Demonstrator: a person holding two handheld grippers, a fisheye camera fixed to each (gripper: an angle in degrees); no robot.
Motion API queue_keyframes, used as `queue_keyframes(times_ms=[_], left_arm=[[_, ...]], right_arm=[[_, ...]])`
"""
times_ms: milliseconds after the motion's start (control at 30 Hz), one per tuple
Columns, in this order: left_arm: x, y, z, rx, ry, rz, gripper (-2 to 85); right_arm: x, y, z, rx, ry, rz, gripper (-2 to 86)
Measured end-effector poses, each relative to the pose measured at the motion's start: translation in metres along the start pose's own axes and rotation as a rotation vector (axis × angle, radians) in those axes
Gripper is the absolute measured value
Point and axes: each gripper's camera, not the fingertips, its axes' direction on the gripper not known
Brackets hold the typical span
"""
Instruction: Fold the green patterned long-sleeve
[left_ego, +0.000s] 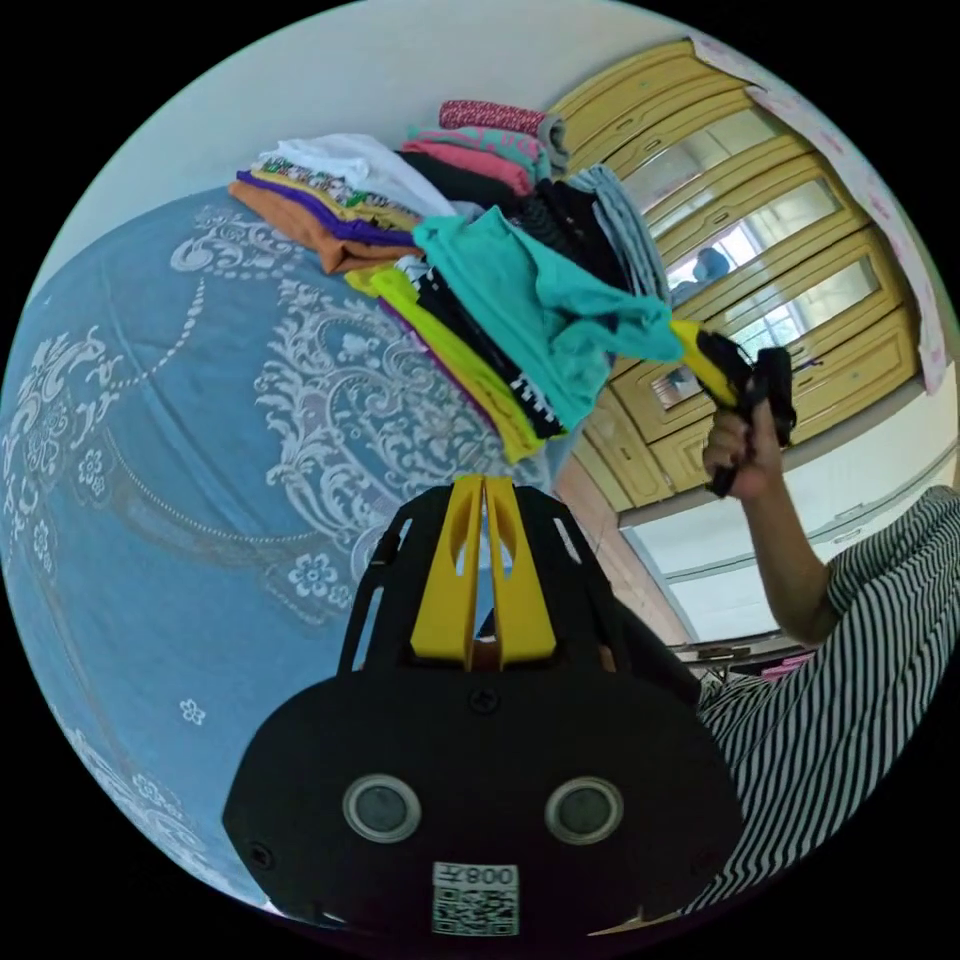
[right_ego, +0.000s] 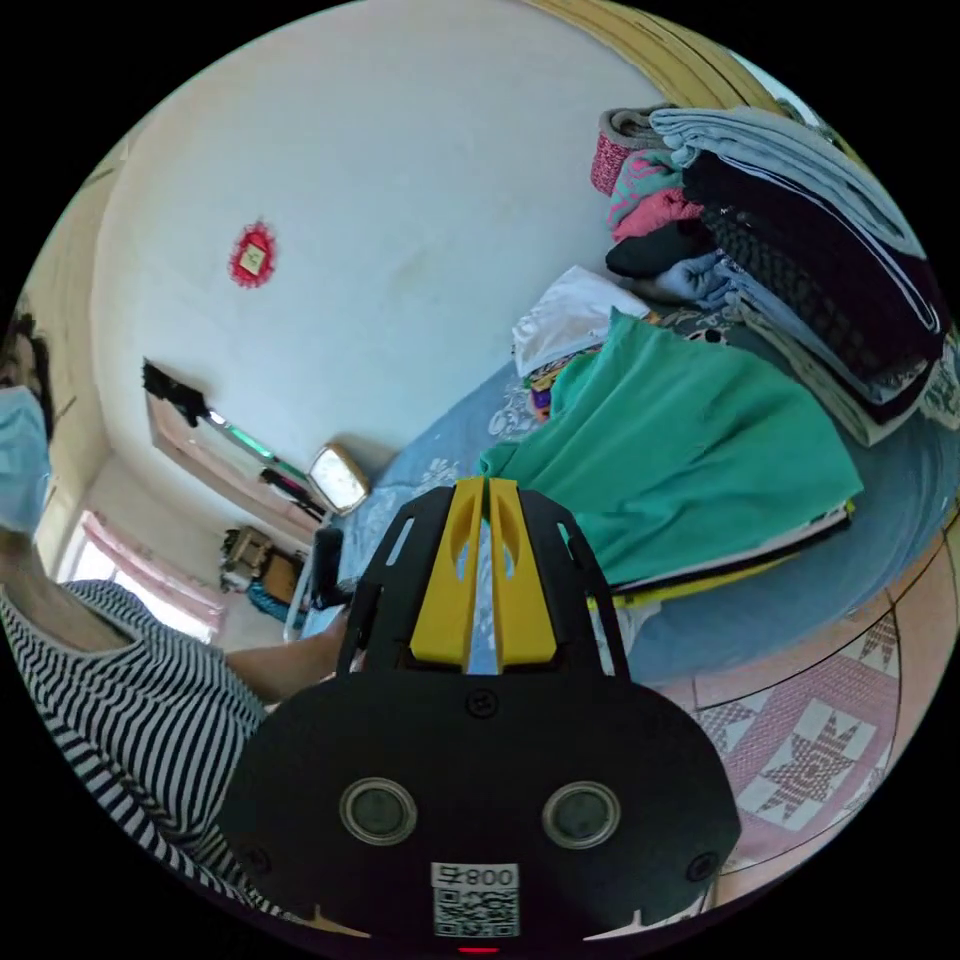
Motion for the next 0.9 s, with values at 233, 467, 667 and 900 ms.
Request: queue_keyframes(times_ms=[233,467,667,900], left_arm=[[0.006,-0.053,-0.014,0.066,0.062,0.074,1.1],[0.007,-0.103,-0.018,0.109,0.097,0.118,3.2],[-0.008,-0.14,-0.01,0.139,0.217,0.063,6.0],[-0.044,-0.172,0.019,0.062,0.291,-0.066,7.8]], right_arm=[[0.012,-0.001,-0.124,0.064,-0.152,-0.015,0.4],[0.038,-0.029,-0.279,0.31,-0.169,-0.035,0.4],[0.068,-0.048,-0.325,0.387,-0.182,-0.002,0.3],[0.096,-0.083,-0.356,0.448,-0.209,0.01,0.4]])
